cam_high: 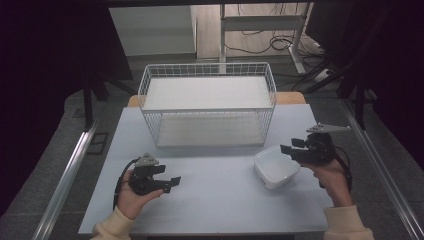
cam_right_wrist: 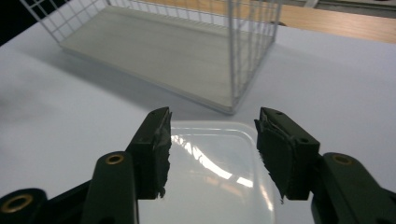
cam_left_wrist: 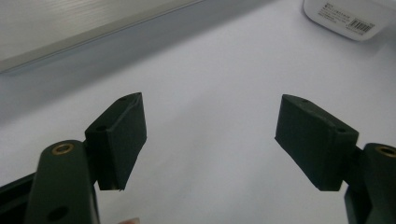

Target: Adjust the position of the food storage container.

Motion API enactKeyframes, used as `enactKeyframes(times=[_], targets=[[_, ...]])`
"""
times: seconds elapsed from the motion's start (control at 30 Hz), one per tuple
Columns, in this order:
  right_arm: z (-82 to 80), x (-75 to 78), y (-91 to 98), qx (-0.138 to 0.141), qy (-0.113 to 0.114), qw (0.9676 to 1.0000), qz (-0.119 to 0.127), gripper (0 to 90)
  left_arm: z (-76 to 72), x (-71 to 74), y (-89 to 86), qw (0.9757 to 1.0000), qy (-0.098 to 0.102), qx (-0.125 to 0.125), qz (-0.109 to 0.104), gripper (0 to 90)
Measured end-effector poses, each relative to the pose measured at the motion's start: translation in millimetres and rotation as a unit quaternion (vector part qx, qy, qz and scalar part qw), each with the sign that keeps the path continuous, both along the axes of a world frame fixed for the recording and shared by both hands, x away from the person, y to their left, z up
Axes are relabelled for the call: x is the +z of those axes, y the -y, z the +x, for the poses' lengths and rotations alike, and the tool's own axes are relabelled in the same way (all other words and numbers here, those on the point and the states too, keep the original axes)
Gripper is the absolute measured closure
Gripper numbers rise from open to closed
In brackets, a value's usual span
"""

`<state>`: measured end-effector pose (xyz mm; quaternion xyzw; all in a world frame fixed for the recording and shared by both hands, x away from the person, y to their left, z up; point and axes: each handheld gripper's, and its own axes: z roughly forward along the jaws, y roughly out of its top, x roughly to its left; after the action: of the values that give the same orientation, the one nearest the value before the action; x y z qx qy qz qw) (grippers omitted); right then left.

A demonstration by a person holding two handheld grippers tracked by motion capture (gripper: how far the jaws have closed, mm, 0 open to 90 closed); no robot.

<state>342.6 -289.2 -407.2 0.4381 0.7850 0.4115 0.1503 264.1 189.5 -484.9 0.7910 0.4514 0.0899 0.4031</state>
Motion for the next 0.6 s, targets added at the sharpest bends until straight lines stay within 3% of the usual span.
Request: enactKeyframes(times=[0.2, 0.27, 0.37, 0.53, 0.6], targets=[[8.5, -5.2, 16.1, -0.025, -0.002, 0.9995, -0.02, 52.9, 0.5, -0.1, -1.0, 1.0, -0.001, 0.0, 0.0, 23.9], [14.8, -10.0, 24.5, -0.044, -0.011, 0.9986, -0.028, 61.8, 0.7, -0.6, -0.8, 1.0, -0.002, 0.001, 0.0, 23.9], [17.6, -12.6, 27.5, -0.048, -0.015, 0.9981, -0.035, 65.5, 0.8, -1.0, -0.1, 1.0, -0.003, 0.0, 0.002, 23.9], [30.7, -23.3, 35.2, -0.066, -0.026, 0.9955, -0.063, 86.4, 0.5, -1.1, 0.0, 1.0, -0.003, -0.002, 0.003, 23.9], [35.6, -27.5, 35.5, -0.065, -0.032, 0.995, -0.07, 88.7, 0.6, -1.2, -0.8, 1.0, -0.003, -0.001, 0.001, 23.9]])
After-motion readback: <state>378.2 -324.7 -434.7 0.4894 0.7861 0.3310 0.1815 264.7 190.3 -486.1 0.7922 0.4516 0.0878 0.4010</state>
